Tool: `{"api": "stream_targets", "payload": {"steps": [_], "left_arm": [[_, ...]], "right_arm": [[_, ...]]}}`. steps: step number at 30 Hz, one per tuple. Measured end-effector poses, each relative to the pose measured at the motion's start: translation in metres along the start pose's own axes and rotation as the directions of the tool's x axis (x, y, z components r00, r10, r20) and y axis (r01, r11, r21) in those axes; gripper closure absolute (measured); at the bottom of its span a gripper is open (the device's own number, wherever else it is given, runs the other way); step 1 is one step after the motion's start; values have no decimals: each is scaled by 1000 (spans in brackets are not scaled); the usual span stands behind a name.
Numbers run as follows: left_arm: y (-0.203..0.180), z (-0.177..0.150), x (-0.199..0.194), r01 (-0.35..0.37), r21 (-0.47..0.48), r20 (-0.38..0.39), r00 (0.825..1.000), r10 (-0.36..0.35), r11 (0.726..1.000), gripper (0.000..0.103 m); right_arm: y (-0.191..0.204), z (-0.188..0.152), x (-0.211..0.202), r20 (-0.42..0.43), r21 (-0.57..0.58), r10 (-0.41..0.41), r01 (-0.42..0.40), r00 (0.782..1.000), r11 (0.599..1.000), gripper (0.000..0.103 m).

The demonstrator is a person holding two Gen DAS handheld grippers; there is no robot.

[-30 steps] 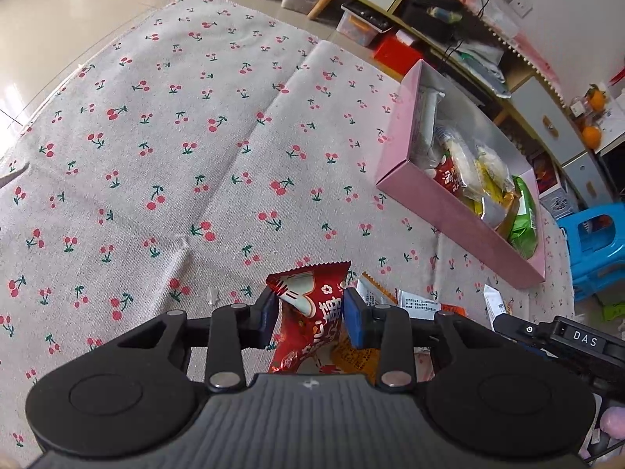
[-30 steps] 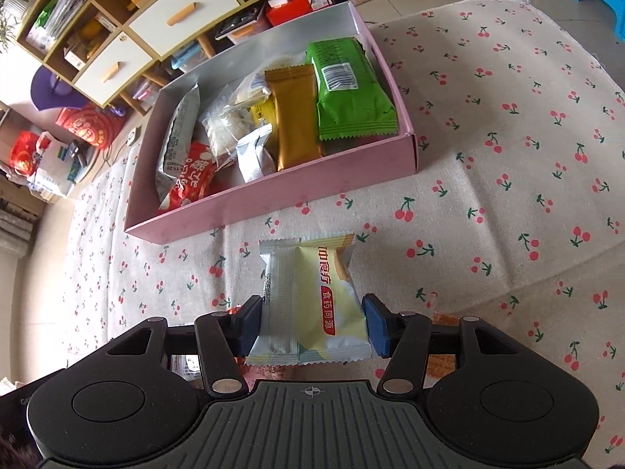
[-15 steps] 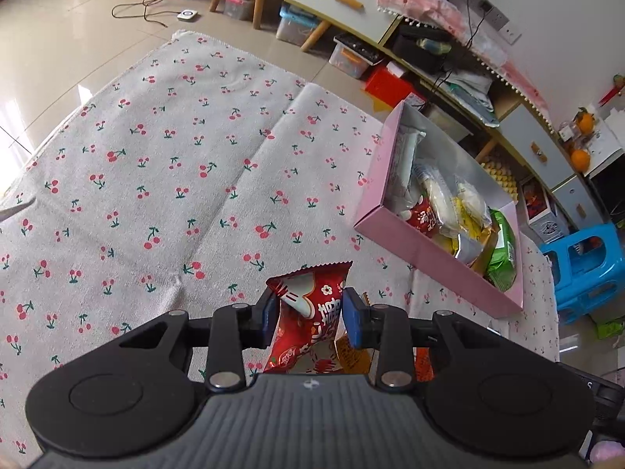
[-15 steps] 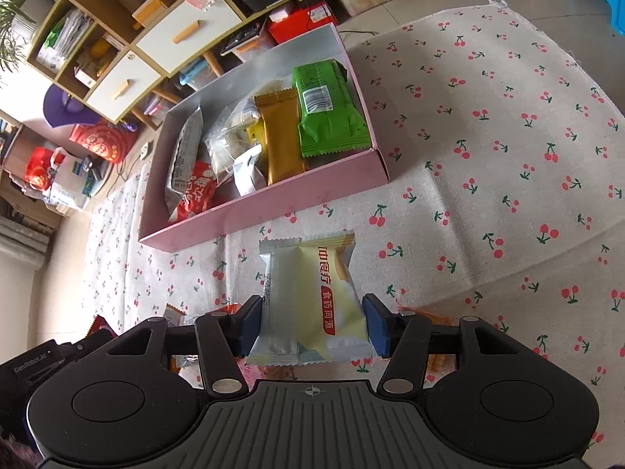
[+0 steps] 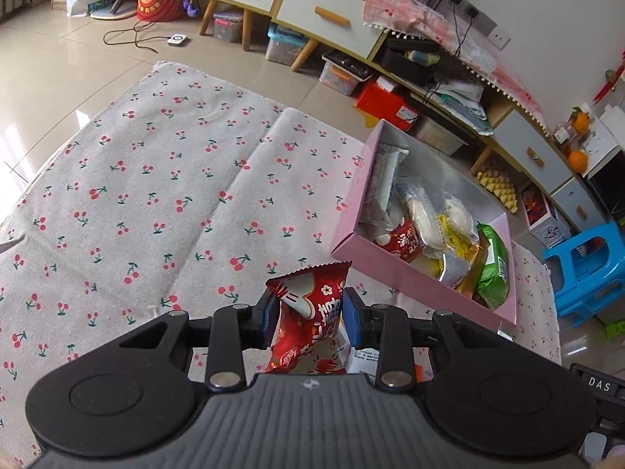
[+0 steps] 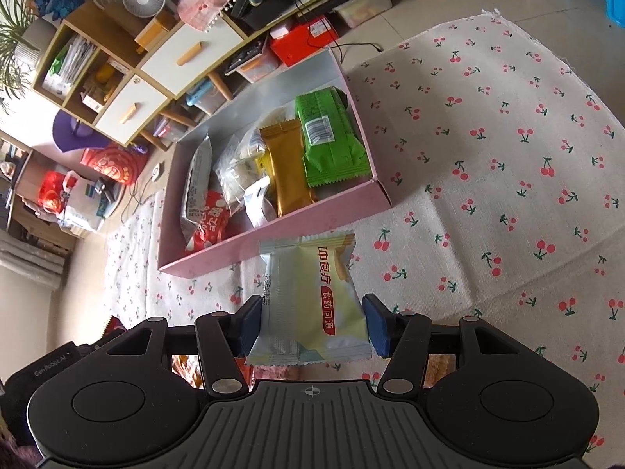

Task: Organize snacks
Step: 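Carry the red candy and cream biscuit pack into the pink box and open both tools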

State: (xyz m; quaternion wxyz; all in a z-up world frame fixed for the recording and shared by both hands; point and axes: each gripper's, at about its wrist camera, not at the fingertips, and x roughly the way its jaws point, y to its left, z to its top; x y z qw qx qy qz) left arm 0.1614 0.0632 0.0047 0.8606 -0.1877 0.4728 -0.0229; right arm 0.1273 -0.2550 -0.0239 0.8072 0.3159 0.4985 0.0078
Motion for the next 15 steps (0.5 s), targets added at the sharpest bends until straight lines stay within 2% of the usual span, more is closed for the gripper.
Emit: {"api": "stream_targets", "payload": {"steps": [7,15], "left_arm": [[-26,13,18,62,43,-19,998,-62,997,71],[-60,34,49,91,131,-22,996,-89,987,71]], "right_arm": [[11,29,5,41,3,14,-14,999,1000,48],[11,58,31,92,20,57,-59,994,998,48]]}}
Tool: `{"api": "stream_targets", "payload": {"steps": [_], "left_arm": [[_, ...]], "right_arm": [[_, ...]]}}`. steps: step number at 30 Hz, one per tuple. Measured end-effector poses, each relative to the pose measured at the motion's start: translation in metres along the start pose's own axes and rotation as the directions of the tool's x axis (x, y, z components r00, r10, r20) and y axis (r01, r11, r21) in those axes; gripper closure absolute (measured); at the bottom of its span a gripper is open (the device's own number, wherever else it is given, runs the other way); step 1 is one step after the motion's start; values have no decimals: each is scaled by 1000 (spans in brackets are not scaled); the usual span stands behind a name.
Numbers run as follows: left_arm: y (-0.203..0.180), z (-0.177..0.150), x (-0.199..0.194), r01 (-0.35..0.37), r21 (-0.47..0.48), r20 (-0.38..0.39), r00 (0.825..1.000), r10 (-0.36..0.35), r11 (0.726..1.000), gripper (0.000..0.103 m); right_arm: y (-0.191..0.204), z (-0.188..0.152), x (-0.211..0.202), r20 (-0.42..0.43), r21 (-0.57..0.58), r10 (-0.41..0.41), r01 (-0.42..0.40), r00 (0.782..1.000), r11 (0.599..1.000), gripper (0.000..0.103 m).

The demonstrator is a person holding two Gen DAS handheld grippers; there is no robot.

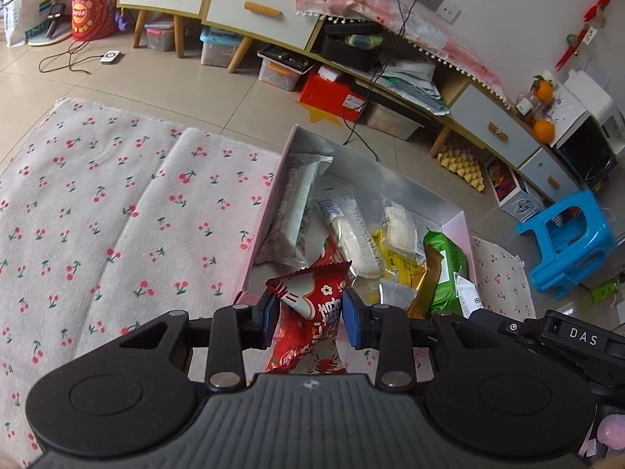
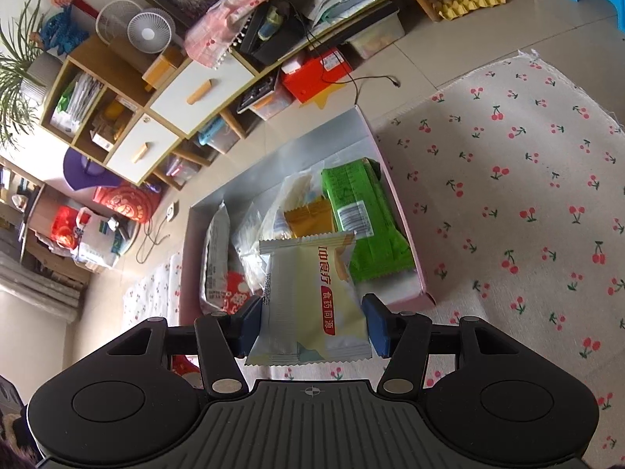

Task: Organize snacks
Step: 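Carry the red candy and cream biscuit pack into the pink box and open both tools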

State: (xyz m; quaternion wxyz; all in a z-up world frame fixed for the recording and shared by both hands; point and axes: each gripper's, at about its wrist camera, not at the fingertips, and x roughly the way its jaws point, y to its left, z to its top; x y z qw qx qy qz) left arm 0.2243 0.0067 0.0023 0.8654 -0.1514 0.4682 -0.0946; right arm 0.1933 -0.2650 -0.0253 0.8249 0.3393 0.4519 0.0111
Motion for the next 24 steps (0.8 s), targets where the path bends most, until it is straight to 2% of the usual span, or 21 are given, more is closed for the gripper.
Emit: {"api": "stream_targets", "payload": {"steps": [4,13,20,23,24], "left_arm": [[-12,9,14,15,57,8,1000,-16,998,71],[-28,14,36,78,117,13,997,-80,990,71],[-38,14,44,40,175,44,998,-49,984,70],[-36,13,42,35,171,84,995,-50,985,67],[-34,12,41,36,169,93,994,-52,985,60]], "right_arm": [[-5,7,15,20,14,21,-22,1000,1000,48],[-6,13,33,61,9,63,-64,996,998,48],[0,11,39,70,-39,53,-50,996,998,46],[-2,13,39,68,-33,61,-59,996,998,46],[-3,13,39,66,-26,64,-63,996,998,45]]}}
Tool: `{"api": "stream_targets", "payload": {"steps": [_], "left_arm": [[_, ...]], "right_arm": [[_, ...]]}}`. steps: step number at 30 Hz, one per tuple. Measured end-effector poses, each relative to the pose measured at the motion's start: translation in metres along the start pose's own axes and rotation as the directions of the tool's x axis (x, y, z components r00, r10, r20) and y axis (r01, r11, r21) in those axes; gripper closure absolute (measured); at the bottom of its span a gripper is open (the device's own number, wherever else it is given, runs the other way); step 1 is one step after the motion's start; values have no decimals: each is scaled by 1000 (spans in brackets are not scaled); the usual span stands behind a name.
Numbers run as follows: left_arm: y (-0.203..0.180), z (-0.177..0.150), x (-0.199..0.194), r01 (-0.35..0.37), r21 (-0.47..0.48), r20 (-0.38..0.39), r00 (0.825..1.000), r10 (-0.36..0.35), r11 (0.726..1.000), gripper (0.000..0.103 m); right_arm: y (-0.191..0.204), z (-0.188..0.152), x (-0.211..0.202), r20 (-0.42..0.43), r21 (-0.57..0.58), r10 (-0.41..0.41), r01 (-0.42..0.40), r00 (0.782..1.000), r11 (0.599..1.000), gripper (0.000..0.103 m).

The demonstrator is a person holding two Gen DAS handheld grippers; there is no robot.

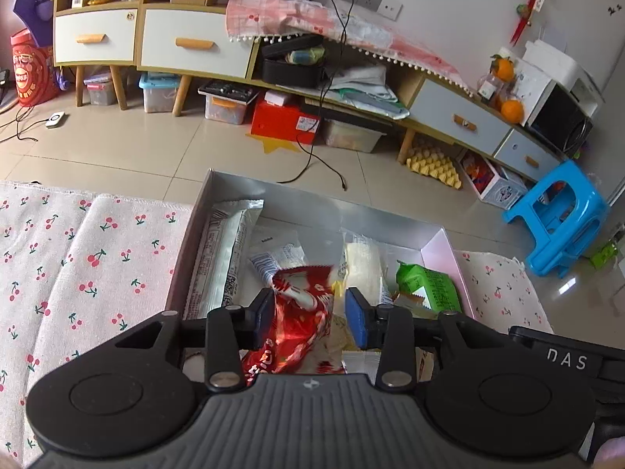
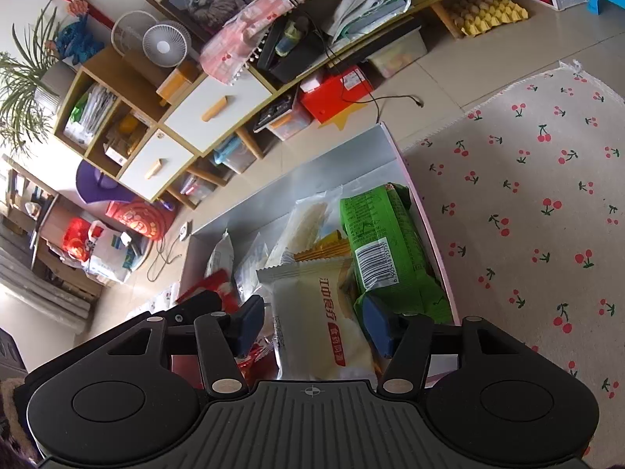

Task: Organize snacks
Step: 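Carry the red candy and cream biscuit pack into the pink box and open both tools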

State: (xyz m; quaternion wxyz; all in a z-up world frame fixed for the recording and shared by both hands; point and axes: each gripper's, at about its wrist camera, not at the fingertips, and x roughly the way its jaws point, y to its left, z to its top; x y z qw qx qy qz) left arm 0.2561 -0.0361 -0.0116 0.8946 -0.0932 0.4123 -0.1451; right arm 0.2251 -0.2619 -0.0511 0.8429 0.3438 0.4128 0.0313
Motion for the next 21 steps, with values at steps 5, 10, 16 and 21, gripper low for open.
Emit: {"api": "stream_targets", "payload": {"steps": [5,10,16,21], "left_arm": [[-2,-2,-3,-13,28,0,1000,13,1000,52],[-3,-2,-11,-15,37,-4,1000,15,999,48],[-2,-7,-26,-19,45,-12,1000,20,999,38],[-3,-17,-41,-29,56,-18,999,31,998,33]], "right_arm": [[-3,1,-3,2,16,-3,3,1000,1000,41],[-3,-1,-10,3,24,-16,16,1000,1000,39],[-2,-7,-28,4,11,-39,39,999,999,34],[3,-13,-43,-6,3,-64,64,998,998,31]]}}
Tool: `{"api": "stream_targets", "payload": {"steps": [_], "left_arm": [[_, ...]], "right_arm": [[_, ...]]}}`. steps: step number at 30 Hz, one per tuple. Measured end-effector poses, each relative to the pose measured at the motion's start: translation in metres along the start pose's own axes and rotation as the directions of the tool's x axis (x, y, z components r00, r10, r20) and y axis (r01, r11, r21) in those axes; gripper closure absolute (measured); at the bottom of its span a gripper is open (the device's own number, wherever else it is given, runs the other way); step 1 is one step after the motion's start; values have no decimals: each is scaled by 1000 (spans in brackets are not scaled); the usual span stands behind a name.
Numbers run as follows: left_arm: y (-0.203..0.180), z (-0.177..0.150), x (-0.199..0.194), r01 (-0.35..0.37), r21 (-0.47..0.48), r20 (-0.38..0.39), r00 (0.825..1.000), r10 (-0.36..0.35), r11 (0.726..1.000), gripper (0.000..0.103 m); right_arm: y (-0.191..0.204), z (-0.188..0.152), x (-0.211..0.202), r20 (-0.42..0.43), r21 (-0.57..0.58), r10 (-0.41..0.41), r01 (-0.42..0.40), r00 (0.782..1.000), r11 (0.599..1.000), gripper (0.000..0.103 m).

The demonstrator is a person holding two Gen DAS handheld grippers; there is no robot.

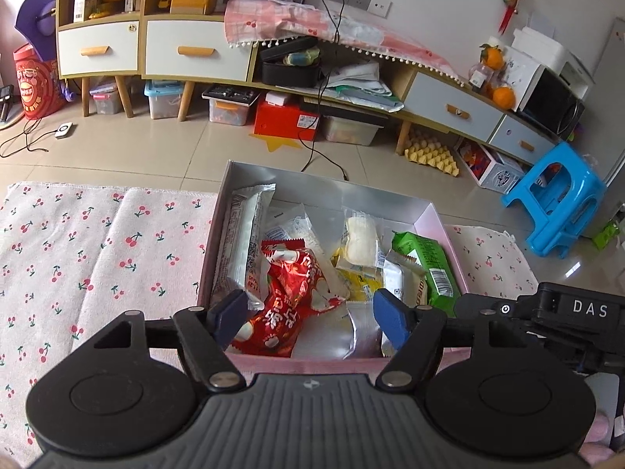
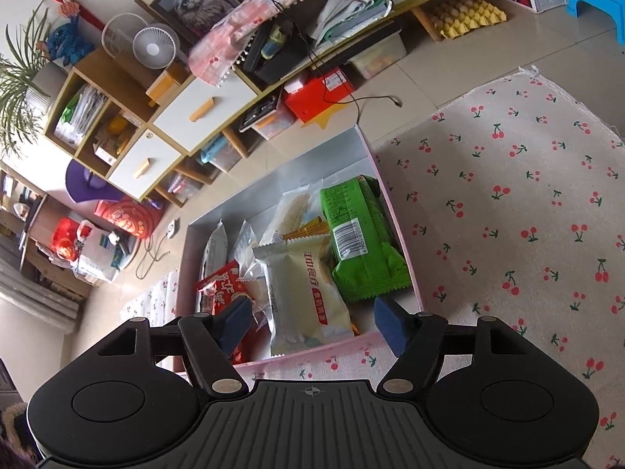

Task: Organize snacks
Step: 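Carry the red candy and cream biscuit pack into the pink box and open both tools, then move both tools back over the remaining snacks on the cloth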

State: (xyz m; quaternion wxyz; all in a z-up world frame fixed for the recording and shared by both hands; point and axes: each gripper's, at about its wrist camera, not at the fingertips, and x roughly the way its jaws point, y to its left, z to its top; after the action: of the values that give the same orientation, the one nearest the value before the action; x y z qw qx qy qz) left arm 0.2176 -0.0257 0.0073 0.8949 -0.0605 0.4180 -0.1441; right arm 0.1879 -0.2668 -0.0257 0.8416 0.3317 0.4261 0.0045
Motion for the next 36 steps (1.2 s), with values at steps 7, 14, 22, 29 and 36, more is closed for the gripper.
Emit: {"api": "stream_targets", "payload": {"steps": [7,14,22,29,36], "left_arm": [[3,-13,-22,-25,15,-8,1000,25,1000,21],[11,-29,-43,-32,0,-26,999,32,999,11],[26,-48,-60,-51,-35,-35,998,49,998,3],[41,-68,-63,-80,-54,-29,996,79,995,1],[51,-79,-64,-86,8,-59,995,86,996,1]], "right_arm": [[5,-15,-25,-7,-31,-31,31,999,999,27],[6,-31,-47,-14,-43,-49,48,999,998,18],[8,-49,-57,-28,-67,-77,75,997,995,16],[8,-69,-56,-23,-122,-92,89,995,989,14],[20,-95,-45,-26,-315,-172,155,985,936,14]]}}
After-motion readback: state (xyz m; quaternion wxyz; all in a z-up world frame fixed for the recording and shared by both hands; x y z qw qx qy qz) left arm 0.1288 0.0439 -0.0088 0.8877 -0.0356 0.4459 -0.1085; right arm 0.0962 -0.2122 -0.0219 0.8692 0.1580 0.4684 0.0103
